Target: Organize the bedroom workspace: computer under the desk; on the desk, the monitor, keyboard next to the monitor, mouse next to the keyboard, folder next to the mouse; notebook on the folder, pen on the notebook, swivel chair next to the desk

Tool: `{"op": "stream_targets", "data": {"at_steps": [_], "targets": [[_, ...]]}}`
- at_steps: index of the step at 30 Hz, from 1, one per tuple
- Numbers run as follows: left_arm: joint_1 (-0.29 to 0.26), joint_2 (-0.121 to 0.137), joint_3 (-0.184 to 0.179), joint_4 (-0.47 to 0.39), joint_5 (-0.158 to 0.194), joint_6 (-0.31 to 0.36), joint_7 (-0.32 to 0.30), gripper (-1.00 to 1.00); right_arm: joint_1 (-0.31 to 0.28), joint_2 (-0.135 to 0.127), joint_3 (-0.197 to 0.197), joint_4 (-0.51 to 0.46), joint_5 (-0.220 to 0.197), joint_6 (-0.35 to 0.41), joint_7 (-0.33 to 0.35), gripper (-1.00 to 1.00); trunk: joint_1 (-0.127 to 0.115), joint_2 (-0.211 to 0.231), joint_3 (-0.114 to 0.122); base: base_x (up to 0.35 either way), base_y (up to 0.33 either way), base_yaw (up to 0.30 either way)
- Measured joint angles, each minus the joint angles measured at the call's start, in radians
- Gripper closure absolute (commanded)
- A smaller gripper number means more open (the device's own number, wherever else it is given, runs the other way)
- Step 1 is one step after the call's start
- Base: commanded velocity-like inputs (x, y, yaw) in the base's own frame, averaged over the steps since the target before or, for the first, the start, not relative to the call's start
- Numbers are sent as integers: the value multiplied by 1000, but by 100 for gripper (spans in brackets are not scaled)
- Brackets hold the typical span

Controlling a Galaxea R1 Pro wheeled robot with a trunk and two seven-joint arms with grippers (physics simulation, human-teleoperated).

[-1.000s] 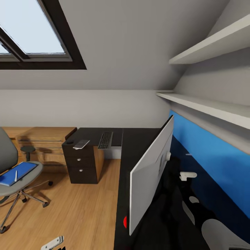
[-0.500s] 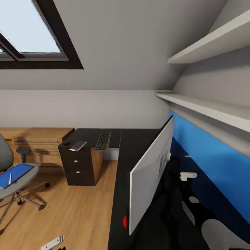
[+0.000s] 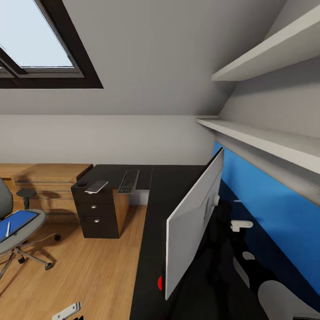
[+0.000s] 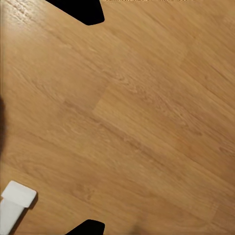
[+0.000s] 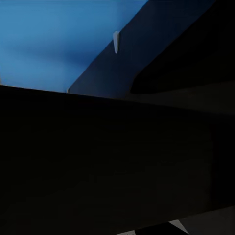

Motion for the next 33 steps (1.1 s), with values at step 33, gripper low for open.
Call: {"op": "stream_targets", "data": {"at_steps": [33], "targets": [[-1, 1, 2, 1, 0, 0, 4, -100, 1, 4, -2, 1, 8, -5, 4, 100, 0, 0, 0, -7, -74, 0]]}}
